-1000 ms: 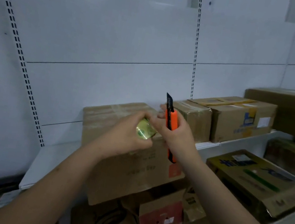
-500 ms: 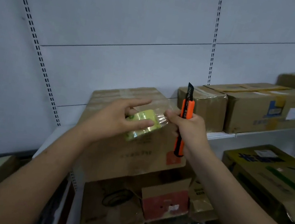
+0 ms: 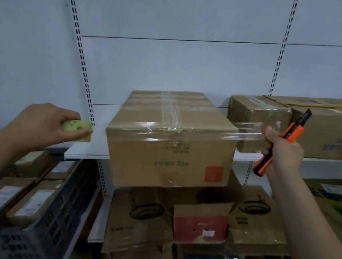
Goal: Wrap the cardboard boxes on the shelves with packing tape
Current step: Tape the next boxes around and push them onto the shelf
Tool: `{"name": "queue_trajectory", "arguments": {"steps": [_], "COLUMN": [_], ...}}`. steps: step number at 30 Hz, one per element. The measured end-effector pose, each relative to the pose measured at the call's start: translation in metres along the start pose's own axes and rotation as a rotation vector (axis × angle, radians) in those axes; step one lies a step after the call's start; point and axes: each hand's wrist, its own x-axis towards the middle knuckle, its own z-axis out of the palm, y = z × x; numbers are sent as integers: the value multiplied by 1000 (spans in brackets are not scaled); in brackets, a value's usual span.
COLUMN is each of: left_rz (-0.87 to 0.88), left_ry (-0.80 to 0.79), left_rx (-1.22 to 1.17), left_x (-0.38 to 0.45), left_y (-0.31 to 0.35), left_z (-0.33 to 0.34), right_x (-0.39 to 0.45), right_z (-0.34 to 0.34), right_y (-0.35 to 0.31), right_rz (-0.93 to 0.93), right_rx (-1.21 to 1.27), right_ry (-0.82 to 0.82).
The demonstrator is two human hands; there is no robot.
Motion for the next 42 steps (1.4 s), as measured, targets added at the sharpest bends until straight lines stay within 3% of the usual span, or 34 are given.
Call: {"name": "queue_trajectory", "arguments": {"steps": [3, 9, 20, 22, 26, 28, 31, 33, 38, 42], "left_rz": [-28, -87, -117, -73, -45, -26, 66, 126, 135, 148], "left_ry": [7, -67, -149, -149, -129, -125, -116, -120, -109, -136], "left_rx": [69, 55, -46, -88, -281, -364, -399, -354, -191, -153], "left_x": [0, 15, 29, 33, 31, 27, 28, 29, 29, 36], "left_y": [-15, -20, -19, -14, -10, -10, -5, -2, 6, 6], "left_z": [12, 22, 63, 70, 80, 83, 85, 89, 99, 99], "right_x": [4, 8, 28, 36, 47, 43, 29, 16, -1, 9], "right_z": [-1, 5, 28, 33, 22, 14, 19, 31, 57, 71], "right_y": [5, 12, 41, 43, 54, 64, 58, 47, 36, 10], "right_rz": [-84, -81, 48, 28, 39, -56, -294, -408, -552, -430], "right_rx": [-92, -125, -235, -373, -889, -894, -629, -599, -1099, -1395], "right_ry": [-8, -28, -99, -105, -94, 19, 219, 194, 88, 8]}}
